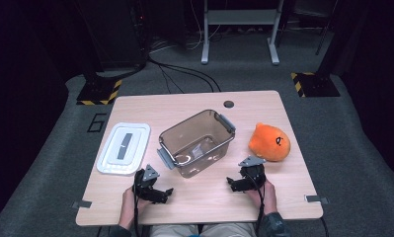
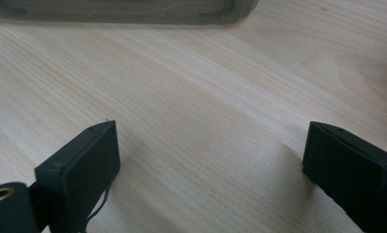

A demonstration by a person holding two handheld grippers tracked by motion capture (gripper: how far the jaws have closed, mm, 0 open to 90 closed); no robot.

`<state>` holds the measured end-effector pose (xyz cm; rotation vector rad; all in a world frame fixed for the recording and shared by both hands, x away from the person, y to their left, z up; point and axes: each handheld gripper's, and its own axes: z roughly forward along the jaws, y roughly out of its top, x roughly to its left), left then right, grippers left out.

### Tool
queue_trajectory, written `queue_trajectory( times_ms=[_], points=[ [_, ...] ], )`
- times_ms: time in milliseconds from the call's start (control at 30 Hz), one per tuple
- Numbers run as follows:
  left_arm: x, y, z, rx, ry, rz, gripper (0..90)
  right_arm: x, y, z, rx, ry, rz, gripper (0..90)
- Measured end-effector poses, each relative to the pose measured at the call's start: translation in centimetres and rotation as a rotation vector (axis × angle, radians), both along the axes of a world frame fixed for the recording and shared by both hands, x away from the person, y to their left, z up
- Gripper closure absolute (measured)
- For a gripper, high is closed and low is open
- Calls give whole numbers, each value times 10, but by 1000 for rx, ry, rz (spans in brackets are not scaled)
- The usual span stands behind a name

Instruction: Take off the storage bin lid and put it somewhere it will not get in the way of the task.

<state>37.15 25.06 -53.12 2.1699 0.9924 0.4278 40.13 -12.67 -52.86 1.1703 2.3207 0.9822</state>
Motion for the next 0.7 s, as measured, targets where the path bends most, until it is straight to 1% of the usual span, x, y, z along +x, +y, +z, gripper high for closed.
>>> queue_trajectory(
  times_ms=[67,100,133,167,200,233,267,367,467,533,567,633,700],
  points=[
    [0,0,0,2,8,-16,0,-1,1,1,-4,15,0,41],
    [-1,0,0,-5,4,-15,0,0,1,1,-9,14,12,36],
    [-1,0,0,-3,5,-17,0,-1,3,1,-3,22,4,36],
    [-2,0,0,6,2,-26,0,-1,3,1,-6,23,9,32],
    [-2,0,0,-1,1,-23,0,-1,3,2,-6,28,12,28],
    [-2,0,0,-1,1,-24,0,-1,2,2,-13,30,27,28],
    [-1,1,0,10,-2,-34,0,-1,1,2,-4,33,31,28],
    [-1,1,0,6,-5,-30,0,-5,1,6,2,36,39,29],
    [-1,0,0,3,-4,-30,0,-10,0,13,-13,26,47,31],
    [-1,0,0,2,-5,-32,0,-11,-4,19,0,12,63,38],
    [-1,0,0,2,-8,-31,0,-12,-5,23,8,19,58,39],
    [-1,0,0,4,-4,-31,0,-13,-8,30,18,12,65,41],
    [-1,0,0,5,-4,-31,0,-13,-11,37,12,4,65,42]
  ],
)
